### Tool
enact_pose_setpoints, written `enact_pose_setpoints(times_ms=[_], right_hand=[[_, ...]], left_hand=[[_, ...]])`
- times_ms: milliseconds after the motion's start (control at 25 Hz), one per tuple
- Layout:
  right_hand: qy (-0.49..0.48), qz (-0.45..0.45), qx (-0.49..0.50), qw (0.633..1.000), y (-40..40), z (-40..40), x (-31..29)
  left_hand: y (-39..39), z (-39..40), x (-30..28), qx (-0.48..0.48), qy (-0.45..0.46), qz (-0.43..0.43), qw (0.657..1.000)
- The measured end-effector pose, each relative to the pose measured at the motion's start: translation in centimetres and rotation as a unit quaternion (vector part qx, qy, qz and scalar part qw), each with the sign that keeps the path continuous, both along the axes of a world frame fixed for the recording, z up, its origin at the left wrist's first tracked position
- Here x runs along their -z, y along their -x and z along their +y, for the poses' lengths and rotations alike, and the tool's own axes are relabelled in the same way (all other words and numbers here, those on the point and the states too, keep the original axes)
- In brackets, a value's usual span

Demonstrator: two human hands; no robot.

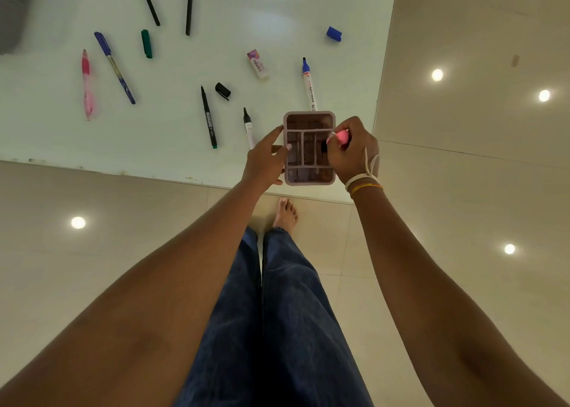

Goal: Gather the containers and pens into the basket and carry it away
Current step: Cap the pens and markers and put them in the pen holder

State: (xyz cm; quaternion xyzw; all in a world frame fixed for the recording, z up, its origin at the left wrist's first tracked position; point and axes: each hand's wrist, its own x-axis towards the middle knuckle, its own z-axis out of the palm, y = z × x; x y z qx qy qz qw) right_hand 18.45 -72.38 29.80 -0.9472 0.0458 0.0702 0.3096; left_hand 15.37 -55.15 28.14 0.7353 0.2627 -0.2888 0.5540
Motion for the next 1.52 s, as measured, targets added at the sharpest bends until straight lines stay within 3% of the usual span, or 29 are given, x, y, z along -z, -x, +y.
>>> enact_pose_setpoints(times_ms=[80,240,400,520,600,680,800,960,1280,1400,1520], right_hand=[[0.002,0.059,-0.019,0.998,-0.1,-0.1,0.7],[0.010,0.079,-0.032,0.996,0.6,-0.3,1.1],[-0.065,0.068,0.090,0.992,0.6,-0.6,0.8],[-0.151,0.012,0.227,0.962,-1.6,0.1,-0.9],[-0.178,-0.039,0.269,0.946,-4.0,1.7,-2.1],[-0.182,-0.025,0.224,0.957,-6.9,4.3,-2.4],[-0.115,0.110,0.037,0.987,-10.9,9.3,-1.0],[0.059,0.217,-0.179,0.958,-13.8,14.1,3.2],[0.096,0.197,-0.091,0.971,-14.7,14.8,5.7],[0.040,0.180,-0.042,0.982,-13.7,12.0,2.1],[-0.094,0.151,0.075,0.981,-10.2,7.0,-2.8]], left_hand=[[-0.1,0.0,0.0,-0.001,0.003,0.001,1.000],[-0.2,-0.1,0.0,-0.005,0.000,0.002,1.000],[-0.2,0.1,-0.1,-0.010,-0.005,-0.004,1.000],[-0.6,0.5,-0.4,-0.041,0.002,-0.011,0.999],[-1.3,0.7,-0.5,-0.045,0.016,-0.017,0.999],[-2.0,0.9,-0.6,-0.042,0.023,-0.018,0.999],[-2.8,1.5,-0.4,-0.056,0.020,0.000,0.998],[-3.4,2.2,0.2,-0.033,0.024,0.033,0.999],[-3.7,1.8,0.6,-0.012,0.053,0.052,0.997],[-3.4,1.7,-0.1,-0.015,0.040,0.052,0.998],[-3.3,1.1,-0.8,-0.037,0.029,0.054,0.997]])
